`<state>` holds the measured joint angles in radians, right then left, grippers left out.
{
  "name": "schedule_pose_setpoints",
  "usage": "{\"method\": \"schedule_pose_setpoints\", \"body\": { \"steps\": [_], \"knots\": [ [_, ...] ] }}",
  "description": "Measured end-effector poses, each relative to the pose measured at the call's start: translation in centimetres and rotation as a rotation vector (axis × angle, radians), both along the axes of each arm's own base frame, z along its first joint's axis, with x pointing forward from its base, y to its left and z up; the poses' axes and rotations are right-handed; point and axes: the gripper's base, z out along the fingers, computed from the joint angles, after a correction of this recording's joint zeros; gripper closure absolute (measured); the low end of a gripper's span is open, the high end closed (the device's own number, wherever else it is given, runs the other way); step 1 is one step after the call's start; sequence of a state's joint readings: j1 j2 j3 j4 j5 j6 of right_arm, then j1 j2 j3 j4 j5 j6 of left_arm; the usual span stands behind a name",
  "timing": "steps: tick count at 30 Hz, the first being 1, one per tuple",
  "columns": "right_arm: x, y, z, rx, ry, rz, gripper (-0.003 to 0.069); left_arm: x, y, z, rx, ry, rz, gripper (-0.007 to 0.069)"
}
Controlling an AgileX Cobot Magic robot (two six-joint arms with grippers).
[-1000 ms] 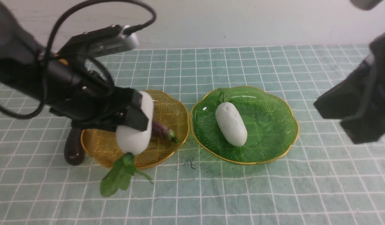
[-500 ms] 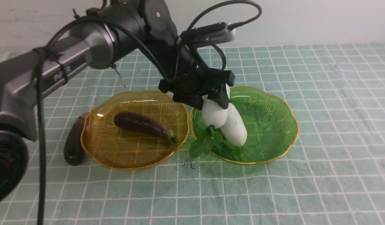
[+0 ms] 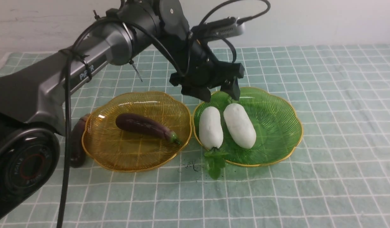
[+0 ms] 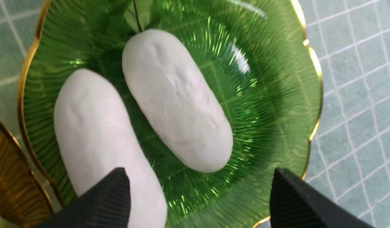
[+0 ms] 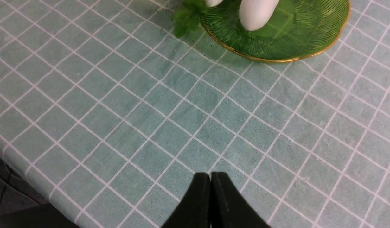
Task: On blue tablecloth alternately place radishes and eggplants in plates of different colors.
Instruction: 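Pick up the eggplant and place it in the yellow plate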
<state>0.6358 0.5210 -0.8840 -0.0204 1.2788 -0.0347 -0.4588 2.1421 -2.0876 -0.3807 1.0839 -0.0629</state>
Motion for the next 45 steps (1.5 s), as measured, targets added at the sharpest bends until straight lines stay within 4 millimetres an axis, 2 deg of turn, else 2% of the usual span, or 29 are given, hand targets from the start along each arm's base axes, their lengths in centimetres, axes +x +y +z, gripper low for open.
{"method": "schedule_pose_setpoints", "body": {
  "steps": [2,3,5,6,7,8,10,12,13,14,15,17,18,19,21,23,24,26,27,28,30,33,34,35,36,37,39,42,45],
  "knots": [
    [0.0,0.0,0.0,-0.004,-0.001,-0.002,0.0673,-0.2,0.2,1.7,-0.006,-0.029,-0.01,0.0107],
    [0.0,0.0,-0.1,-0.006,0.0,-0.002,0.0673,-0.8,0.9,4.3,-0.002,-0.067,-0.025,0.0148],
    [0.1,0.0,-0.1,-0.007,0.001,-0.002,0.0673,-1.2,1.6,6.4,0.01,-0.114,-0.024,0.0191],
    [0.1,0.0,-0.1,-0.007,0.001,-0.002,0.0673,-1.6,2.6,8.5,0.03,-0.172,-0.014,0.0237],
    [0.1,0.0,-0.1,-0.007,0.0,-0.003,0.0673,-1.8,4.3,10.7,0.069,-0.253,0.023,0.0325],
    [0.1,0.0,-0.1,-0.007,0.0,-0.003,0.0673,-2.1,5.1,11.8,0.082,-0.289,0.042,0.0376],
    [0.1,0.0,-0.2,-0.01,0.0,-0.004,0.0673,-2.3,7.0,13.3,0.125,-0.339,0.089,0.0459],
    [0.1,0.0,-0.2,-0.011,-0.001,-0.004,0.0673,-3.5,10.6,15.4,0.195,-0.387,0.171,0.0585],
    [0.1,0.0,-0.2,-0.011,-0.001,-0.004,0.0673,-3.7,11.0,15.5,0.205,-0.39,0.179,0.059],
    [0.1,-0.1,-0.1,-0.013,-0.003,-0.006,0.0673,-4.5,12.8,15.9,0.238,-0.385,0.218,0.0615],
    [0.1,-0.1,-0.1,-0.016,-0.005,-0.008,0.0673,-5.1,14.5,15.6,0.267,-0.36,0.253,0.0624],
    [0.2,-0.1,-0.1,-0.02,-0.011,-0.011,0.0673,-5.9,16.3,14.6,0.303,-0.305,0.285,0.063],
    [0.2,-0.1,-0.1,-0.02,-0.015,-0.012,0.0673,-6.3,17.8,13.2,0.326,-0.247,0.31,0.0632],
    [0.2,-0.1,-0.1,-0.02,-0.015,-0.012,0.0673,-6.3,18.2,13.0,0.331,-0.235,0.321,0.0632],
    [0.3,-0.1,0.0,-0.011,-0.028,-0.011,0.0673,-6.9,21.3,8.7,0.378,-0.068,0.386,0.0632],
    [0.3,-0.1,0.1,-0.005,-0.038,-0.011,0.0673,-7.3,23.3,5.0,0.4,0.077,0.444,0.063],
    [0.3,0.0,0.1,-0.004,-0.042,-0.011,0.0673,-7.4,24.0,4.2,0.407,0.107,0.467,0.0627],
    [0.4,0.0,0.2,-0.001,-0.047,-0.011,0.0673,-7.9,25.6,0.7,0.431,0.242,0.517,0.0605],
    [0.4,0.0,0.2,0.0,-0.048,-0.011,0.0673,-8.0,25.8,0.3,0.435,0.261,0.521,0.0601],
    [0.4,0.0,0.2,0.003,-0.053,-0.011,0.0673,-8.3,26.3,-1.2,0.444,0.316,0.531,0.0573],
    [0.5,0.0,0.3,0.009,-0.063,-0.011,0.0673,-8.4,26.3,-2.8,0.453,0.366,0.523,0.0519],
    [0.5,0.0,0.3,0.01,-0.068,-0.011,0.0673,-8.1,26.2,-3.8,0.446,0.382,0.518,0.0455],
    [0.5,0.0,0.3,0.009,-0.069,-0.012,0.0673,-7.7,26.1,-4.5,0.433,0.395,0.517,0.0396],
    [0.5,0.0,0.3,0.009,-0.07,-0.012,0.0673,-7.4,26.1,-4.9,0.43,0.399,0.516,0.0357],
    [0.5,0.0,0.3,0.008,-0.071,-0.013,0.0673,-7.4,26.1,-5.0,0.429,0.398,0.517,0.0349],
    [0.5,0.0,0.3,0.006,-0.074,-0.014,0.0673,-6.9,26.2,-6.1,0.433,0.412,0.51,0.0283],
    [0.6,0.0,0.3,0.003,-0.076,-0.016,0.0673,-6.4,26.2,-7.1,0.438,0.415,0.492,0.022],
    [0.6,-0.1,0.4,0.0,-0.08,-0.018,0.0673,-5.6,26.2,-8.5,0.438,0.413,0.481,0.016],
    [0.6,-0.1,0.4,-0.002,-0.081,-0.02,0.0673,-5.2,26.1,-9.4,0.426,0.421,0.48,0.0146]
  ]
}}
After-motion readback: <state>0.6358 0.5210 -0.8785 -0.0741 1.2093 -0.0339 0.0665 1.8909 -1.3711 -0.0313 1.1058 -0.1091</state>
